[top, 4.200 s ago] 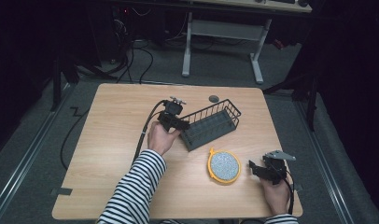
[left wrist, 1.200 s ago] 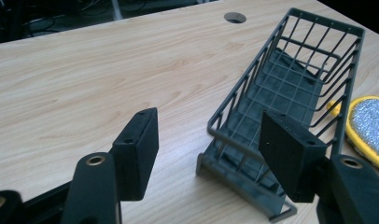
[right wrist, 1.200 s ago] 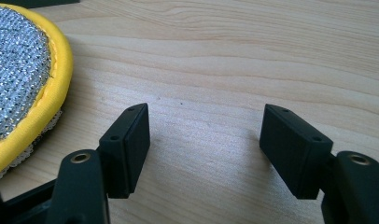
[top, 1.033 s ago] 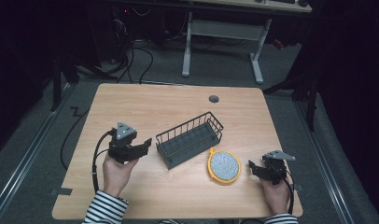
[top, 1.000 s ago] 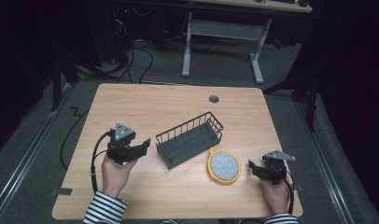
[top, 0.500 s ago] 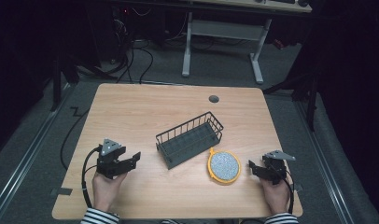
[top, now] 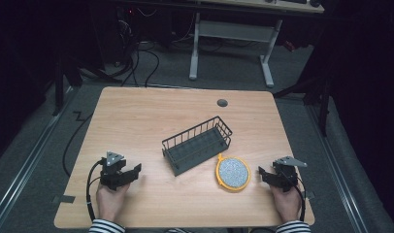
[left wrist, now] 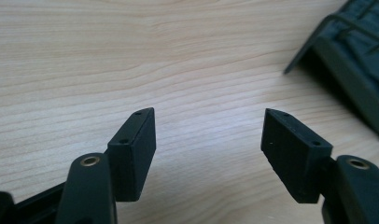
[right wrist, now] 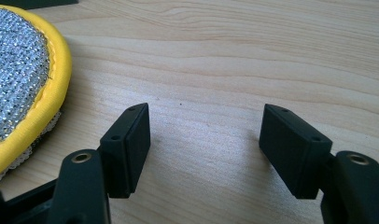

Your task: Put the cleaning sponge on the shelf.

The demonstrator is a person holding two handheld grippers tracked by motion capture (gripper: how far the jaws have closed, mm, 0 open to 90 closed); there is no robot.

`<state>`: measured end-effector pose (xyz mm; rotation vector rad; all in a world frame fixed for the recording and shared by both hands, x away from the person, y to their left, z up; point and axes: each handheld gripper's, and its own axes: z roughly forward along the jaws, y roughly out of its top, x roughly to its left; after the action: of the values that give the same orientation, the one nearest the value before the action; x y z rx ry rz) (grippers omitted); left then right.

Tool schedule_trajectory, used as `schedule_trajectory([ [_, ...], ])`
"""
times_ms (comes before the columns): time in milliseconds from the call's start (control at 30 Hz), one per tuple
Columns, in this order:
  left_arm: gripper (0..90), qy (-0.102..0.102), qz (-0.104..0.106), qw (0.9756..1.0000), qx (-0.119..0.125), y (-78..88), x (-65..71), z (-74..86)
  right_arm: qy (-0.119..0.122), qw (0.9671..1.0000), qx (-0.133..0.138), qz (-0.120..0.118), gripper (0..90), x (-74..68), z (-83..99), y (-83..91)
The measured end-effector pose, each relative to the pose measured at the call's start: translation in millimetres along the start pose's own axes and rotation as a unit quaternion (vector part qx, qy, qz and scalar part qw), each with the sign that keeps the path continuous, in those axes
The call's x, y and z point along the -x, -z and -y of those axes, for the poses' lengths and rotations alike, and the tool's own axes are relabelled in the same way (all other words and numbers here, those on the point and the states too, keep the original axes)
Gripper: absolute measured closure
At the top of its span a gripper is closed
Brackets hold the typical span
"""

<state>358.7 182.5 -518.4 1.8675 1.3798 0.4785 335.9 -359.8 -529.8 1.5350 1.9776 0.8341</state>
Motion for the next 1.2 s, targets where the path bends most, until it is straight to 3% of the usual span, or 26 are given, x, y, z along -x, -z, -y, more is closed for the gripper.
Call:
schedule_trajectory([
  [167, 36.2, -0.008, -0.016, 0.9998, 0.001, -8.2, 0.2, 0.6, -0.002, 1.0, 0.002, -0.006, 36.4, 0.9, 0.1, 0.3],
  [367, 35.1, -0.012, -0.047, 0.9988, 0.0, -14.5, -1.6, 2.2, -0.003, 1.0, 0.002, 0.002, 38.8, -0.3, 0.4, 0.7],
  [533, 33.9, -0.016, -0.059, 0.9981, -0.004, -18.3, -2.5, 7.3, -0.007, 0.9999, -0.013, 0.006, 40.2, -1.3, -4.1, 0.6],
  [667, 33.8, -0.023, -0.065, 0.9976, -0.007, -18.9, -0.6, 7.3, -0.022, 0.9995, -0.016, -0.014, 43.0, -0.6, -4.9, 3.2],
  [800, 33.8, -0.021, -0.066, 0.9976, -0.007, -18.6, -0.2, 7.5, 0.0, 0.9994, -0.011, -0.033, 46.3, -8.2, -9.4, 10.9],
  [900, 33.8, -0.02, -0.067, 0.9975, -0.007, -18.7, 0.0, 7.6, 0.009, 0.9986, -0.022, -0.047, 46.6, -14.8, -17.3, 15.4],
  [1033, 33.7, -0.02, -0.067, 0.9975, -0.007, -18.7, -0.1, 7.6, 0.018, 0.9963, -0.034, -0.077, 44.7, -24.7, -32.2, 21.7],
  [1200, 33.7, -0.02, -0.067, 0.9976, -0.006, -18.8, -0.1, 7.6, 0.04, 0.9909, -0.064, -0.111, 41.7, -38.7, -53.9, 22.8],
])
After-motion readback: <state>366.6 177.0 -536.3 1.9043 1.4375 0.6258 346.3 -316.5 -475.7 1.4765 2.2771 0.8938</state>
